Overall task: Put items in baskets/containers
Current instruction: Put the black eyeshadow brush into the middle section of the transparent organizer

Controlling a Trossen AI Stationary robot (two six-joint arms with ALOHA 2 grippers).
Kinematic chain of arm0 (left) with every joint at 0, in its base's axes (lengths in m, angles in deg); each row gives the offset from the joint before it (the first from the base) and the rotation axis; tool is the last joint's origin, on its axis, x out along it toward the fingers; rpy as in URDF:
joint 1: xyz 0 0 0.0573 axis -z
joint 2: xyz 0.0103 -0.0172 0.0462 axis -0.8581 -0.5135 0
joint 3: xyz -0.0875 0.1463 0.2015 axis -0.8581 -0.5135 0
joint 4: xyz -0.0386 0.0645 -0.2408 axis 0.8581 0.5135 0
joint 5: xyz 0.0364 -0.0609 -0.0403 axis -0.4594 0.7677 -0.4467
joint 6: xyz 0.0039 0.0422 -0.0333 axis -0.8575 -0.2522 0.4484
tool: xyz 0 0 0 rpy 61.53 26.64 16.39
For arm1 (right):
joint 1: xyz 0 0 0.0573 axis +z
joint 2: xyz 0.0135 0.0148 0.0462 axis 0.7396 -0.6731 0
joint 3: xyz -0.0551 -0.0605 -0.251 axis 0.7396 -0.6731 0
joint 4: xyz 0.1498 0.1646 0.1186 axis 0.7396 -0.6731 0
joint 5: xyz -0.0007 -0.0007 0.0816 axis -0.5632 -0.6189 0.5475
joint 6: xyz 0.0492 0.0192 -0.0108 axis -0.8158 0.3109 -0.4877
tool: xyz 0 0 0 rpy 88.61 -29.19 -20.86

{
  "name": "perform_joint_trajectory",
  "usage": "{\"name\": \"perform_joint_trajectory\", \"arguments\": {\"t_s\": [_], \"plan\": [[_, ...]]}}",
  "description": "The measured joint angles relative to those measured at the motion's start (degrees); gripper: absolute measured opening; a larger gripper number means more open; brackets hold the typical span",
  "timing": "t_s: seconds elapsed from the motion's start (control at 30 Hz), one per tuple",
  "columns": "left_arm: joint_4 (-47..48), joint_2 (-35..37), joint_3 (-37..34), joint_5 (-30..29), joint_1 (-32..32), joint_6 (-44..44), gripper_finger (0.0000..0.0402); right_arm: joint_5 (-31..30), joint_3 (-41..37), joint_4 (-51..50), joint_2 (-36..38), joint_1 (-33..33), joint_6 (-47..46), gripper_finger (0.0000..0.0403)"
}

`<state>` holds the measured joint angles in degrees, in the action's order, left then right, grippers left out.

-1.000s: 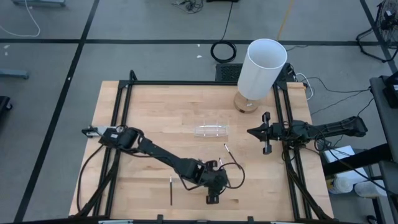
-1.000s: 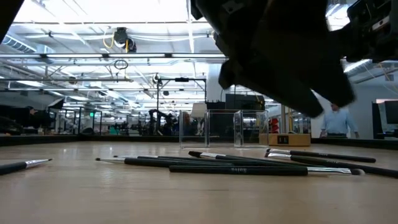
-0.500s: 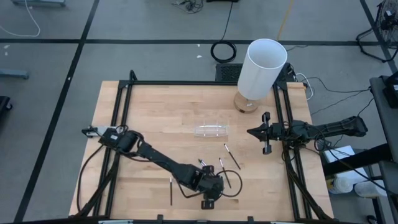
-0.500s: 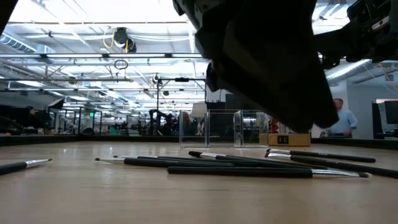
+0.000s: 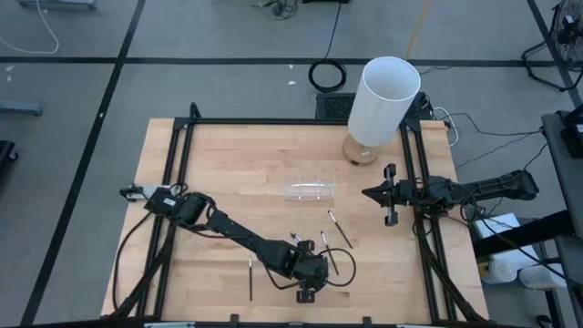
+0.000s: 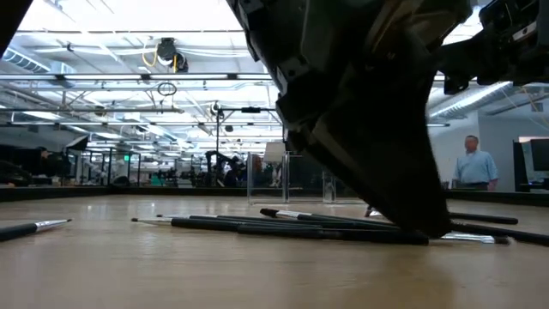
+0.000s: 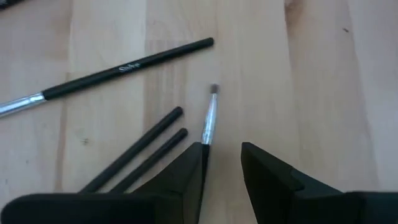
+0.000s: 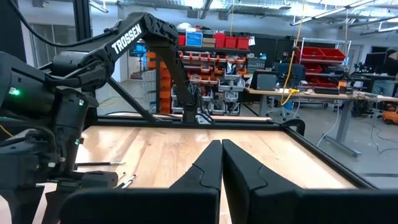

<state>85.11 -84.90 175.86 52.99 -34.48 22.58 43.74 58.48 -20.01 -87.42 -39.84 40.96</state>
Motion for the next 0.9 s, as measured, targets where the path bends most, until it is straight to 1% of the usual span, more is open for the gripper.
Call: {"name": "perform_joint_trajectory", "arguments": {"t_s": [0.17, 0.5, 0.57, 0.67, 0.8, 0.9], "plan": [[2.46, -0.33, 0.01, -0.16, 0.04, 0.04, 0.012, -0.03, -0.01, 0.0, 0.0, 0.0, 0.24, 0.0], [3.64, -0.94, 0.17, 0.53, 0.68, 0.44, 0.0119, -0.03, -0.02, -0.02, 0.0, 0.0, 0.26, 0.0], [3.75, -0.96, 0.17, 0.77, 1.02, 1.3, 0.0114, -0.03, 0.0, -0.02, 0.0, -0.02, 0.28, 0.0], [3.77, -1.03, 0.15, 0.28, 1.8, 2.18, 0.0088, -0.03, -0.01, -0.02, 0.0, 0.0, 0.41, 0.0], [3.77, -1.09, 0.09, 0.25, 2.68, 2.95, 0.0039, -0.03, 0.0, -0.02, 0.0, -0.02, 0.41, 0.0], [3.52, -1.09, 0.09, 2.13, 2.89, 3.49, 0.0011, -0.03, -0.01, -0.03, 0.0, 0.0, 0.41, 0.0]]}}
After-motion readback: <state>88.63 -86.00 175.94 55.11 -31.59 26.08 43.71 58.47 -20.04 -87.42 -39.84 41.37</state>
